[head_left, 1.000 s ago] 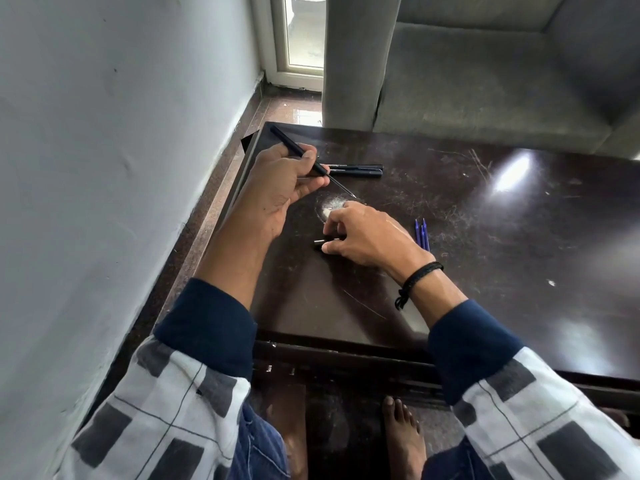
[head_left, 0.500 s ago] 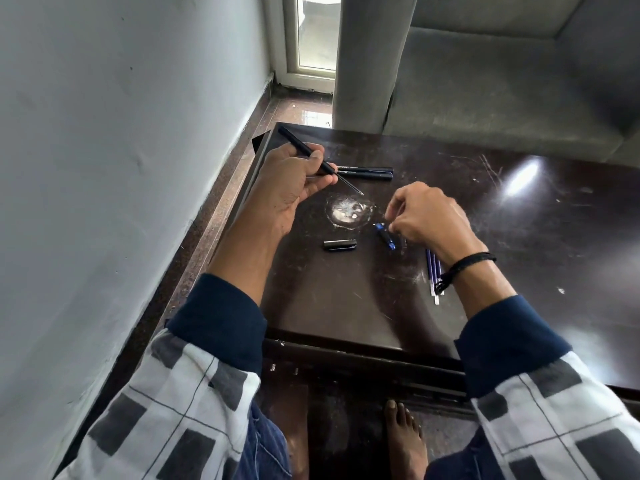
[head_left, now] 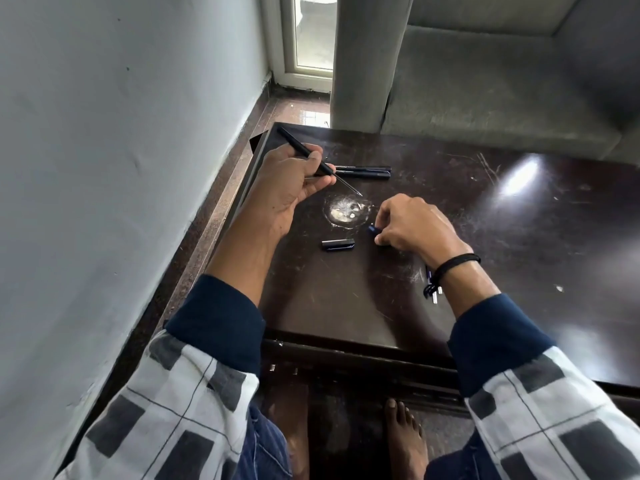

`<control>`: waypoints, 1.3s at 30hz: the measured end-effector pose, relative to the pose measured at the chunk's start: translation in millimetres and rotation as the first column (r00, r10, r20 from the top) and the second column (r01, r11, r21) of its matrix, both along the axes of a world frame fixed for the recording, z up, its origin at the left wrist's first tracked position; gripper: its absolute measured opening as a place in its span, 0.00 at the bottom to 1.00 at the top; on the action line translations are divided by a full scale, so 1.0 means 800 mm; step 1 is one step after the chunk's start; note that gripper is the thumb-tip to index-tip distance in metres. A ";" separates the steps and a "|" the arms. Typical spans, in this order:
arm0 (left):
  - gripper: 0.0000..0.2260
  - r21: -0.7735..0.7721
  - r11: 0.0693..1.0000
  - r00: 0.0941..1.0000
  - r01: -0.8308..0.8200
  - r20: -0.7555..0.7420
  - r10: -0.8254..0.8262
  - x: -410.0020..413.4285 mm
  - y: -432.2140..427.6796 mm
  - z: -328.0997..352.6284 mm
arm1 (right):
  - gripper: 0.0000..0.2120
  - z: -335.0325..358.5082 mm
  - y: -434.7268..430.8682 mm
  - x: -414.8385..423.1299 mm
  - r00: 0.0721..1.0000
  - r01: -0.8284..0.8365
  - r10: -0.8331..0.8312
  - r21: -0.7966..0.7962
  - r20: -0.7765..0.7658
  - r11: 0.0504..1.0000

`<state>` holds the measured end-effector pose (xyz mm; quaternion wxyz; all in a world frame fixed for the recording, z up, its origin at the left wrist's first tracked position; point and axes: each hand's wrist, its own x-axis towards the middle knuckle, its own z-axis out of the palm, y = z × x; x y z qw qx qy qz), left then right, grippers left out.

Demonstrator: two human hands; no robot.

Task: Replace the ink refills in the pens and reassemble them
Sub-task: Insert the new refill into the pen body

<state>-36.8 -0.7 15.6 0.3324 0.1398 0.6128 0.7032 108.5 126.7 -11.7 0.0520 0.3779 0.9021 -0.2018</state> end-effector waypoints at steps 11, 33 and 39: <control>0.04 -0.001 1.000 1.000 -0.007 -0.014 0.007 0.000 -0.001 0.000 | 0.07 0.011 0.015 -0.002 0.933 0.017 -0.132 -0.325 -0.336 0.945; 0.05 -0.005 1.000 1.000 0.006 -0.005 -0.006 0.001 0.002 -0.002 | 0.10 0.016 0.007 -0.004 0.903 -0.071 -0.083 -0.337 -0.421 0.939; 0.03 -0.012 0.999 0.999 0.032 0.002 -0.032 0.004 0.003 -0.002 | 0.09 0.015 0.007 -0.006 0.878 -0.085 -0.083 -0.323 -0.472 0.943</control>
